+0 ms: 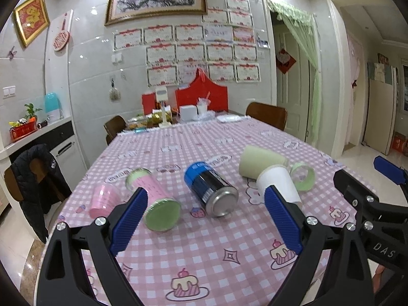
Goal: Flip cup upside down
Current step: 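Move the right tool toward the white paper cup lying on its side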
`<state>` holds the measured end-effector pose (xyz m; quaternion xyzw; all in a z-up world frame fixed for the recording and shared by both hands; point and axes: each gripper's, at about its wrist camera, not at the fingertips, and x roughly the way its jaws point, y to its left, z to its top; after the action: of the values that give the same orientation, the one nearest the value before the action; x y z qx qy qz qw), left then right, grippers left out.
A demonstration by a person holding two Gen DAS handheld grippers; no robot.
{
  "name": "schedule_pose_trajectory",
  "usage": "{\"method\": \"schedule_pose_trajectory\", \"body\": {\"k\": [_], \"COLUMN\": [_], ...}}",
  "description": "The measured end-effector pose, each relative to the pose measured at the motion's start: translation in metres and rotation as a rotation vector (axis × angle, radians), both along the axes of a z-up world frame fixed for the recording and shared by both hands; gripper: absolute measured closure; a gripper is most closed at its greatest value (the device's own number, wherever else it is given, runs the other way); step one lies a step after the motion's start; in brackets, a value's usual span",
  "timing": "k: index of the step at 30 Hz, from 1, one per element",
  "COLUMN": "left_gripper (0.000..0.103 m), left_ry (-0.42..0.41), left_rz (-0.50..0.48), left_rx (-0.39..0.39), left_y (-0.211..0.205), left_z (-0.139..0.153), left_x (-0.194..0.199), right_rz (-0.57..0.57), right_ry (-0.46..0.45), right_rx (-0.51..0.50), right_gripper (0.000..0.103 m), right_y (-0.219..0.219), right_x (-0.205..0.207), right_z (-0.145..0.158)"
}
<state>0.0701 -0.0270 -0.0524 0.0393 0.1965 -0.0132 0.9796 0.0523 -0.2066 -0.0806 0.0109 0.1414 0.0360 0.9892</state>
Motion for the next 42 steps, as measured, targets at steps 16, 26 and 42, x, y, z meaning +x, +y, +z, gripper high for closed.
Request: {"method": "schedule_pose_trajectory", "body": {"k": [16,26,42], "left_gripper": [0.012,0.012,0.012], "left_ry": [0.169,0.251,0.388], "left_rz": [-0.108,-0.164,-0.156], "left_rx": [-0.021,-0.025,-0.032], "left_y": [-0.059,-0.1,-0.117], "left_z": [-0.042,-0.064,-0.092], "left_x": [0.068,0.1,0.141], "right_rz": [-0.135,-0.157,-0.141], "right_ry": [0.085,0.132,0.205], "right_rx": [0.071,0.108,0.137], "right_gripper": [0.008,0.008,0.008], "right_y": [-0.059,-0.083,-0.087], "right_x": [0.034,0.053,0.071], "right_z": [-0.025,-0.037,-0.052]}}
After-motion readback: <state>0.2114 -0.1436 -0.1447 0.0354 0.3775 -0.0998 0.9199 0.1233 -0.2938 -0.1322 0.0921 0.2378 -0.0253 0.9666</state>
